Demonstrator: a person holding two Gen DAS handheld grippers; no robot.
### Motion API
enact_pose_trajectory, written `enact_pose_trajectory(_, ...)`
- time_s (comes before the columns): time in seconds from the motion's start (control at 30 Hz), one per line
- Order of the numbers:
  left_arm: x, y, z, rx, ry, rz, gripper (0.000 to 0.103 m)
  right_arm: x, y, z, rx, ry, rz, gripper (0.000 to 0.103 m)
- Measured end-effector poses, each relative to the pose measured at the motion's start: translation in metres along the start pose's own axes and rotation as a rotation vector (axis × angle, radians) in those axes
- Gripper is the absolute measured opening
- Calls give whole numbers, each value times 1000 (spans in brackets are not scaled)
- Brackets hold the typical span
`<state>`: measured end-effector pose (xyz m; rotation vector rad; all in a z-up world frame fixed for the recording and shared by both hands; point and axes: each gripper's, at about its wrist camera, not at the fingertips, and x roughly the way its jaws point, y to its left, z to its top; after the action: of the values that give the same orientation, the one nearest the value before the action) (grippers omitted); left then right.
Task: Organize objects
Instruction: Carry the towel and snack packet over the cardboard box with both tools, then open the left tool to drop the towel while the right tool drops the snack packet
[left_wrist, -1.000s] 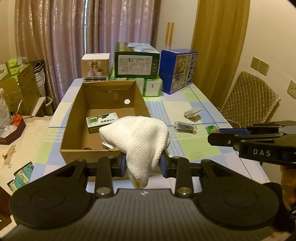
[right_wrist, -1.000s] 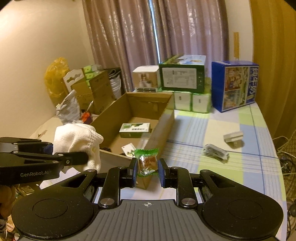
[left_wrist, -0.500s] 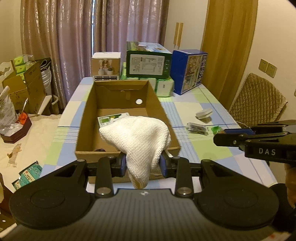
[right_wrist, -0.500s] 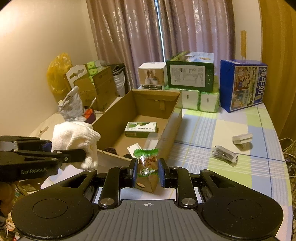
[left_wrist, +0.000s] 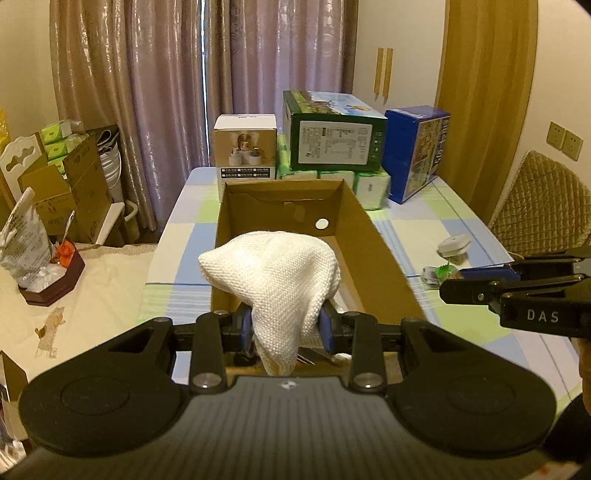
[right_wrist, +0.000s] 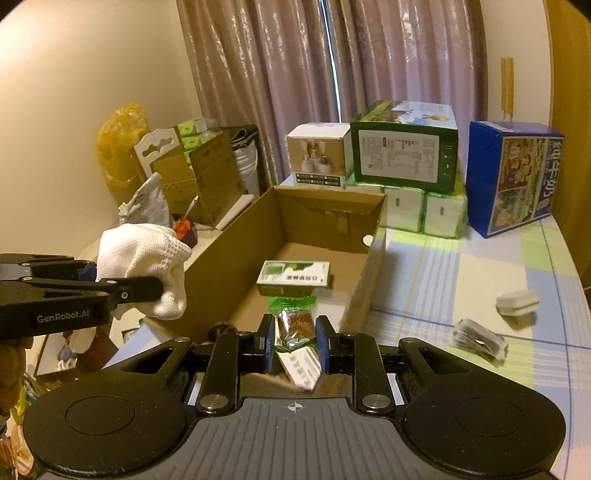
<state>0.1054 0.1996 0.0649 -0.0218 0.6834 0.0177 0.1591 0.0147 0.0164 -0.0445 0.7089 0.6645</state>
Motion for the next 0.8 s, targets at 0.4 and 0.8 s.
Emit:
enact_pose_trajectory(0.4,64,7,10,25,46,-13,37,48,-12,17,38,19,1,20)
enact_pose_trajectory(0.8,76,17,2,-7,49,11,50,57,-21,12,59,33,-2,20)
